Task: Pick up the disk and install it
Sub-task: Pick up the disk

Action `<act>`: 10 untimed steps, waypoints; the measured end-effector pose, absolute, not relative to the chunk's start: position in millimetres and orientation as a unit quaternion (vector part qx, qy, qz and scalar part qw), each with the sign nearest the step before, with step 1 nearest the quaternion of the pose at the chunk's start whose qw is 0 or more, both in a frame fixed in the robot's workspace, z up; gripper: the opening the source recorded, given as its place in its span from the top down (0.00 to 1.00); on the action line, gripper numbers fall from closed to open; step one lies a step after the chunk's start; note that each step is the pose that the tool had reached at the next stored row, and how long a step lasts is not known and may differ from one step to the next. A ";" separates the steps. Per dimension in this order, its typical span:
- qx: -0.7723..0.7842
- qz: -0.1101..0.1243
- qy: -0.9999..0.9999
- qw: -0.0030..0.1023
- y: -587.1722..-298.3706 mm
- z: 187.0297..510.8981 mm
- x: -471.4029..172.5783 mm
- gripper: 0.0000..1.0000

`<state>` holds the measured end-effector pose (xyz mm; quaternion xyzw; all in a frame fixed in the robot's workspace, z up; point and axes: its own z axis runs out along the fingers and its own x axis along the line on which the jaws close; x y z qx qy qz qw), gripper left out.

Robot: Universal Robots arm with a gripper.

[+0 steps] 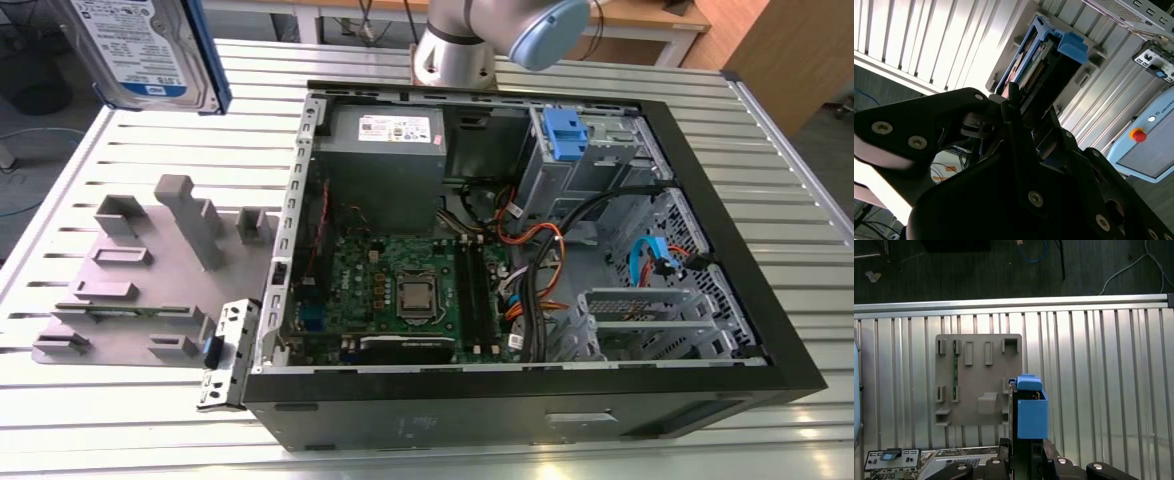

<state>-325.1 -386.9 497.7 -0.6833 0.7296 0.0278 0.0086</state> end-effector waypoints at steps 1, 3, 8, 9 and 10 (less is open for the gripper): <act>-0.683 0.028 0.730 0.009 -386.9 497.6 -323.5 0.65; -0.683 0.028 0.730 0.009 -386.9 497.6 -320.4 0.65; -0.683 0.028 0.730 0.009 -386.9 497.7 -313.5 0.65; -0.683 0.028 0.730 0.009 -386.9 497.7 -312.0 0.65; -0.683 0.028 0.730 0.009 -386.9 497.6 -310.4 0.65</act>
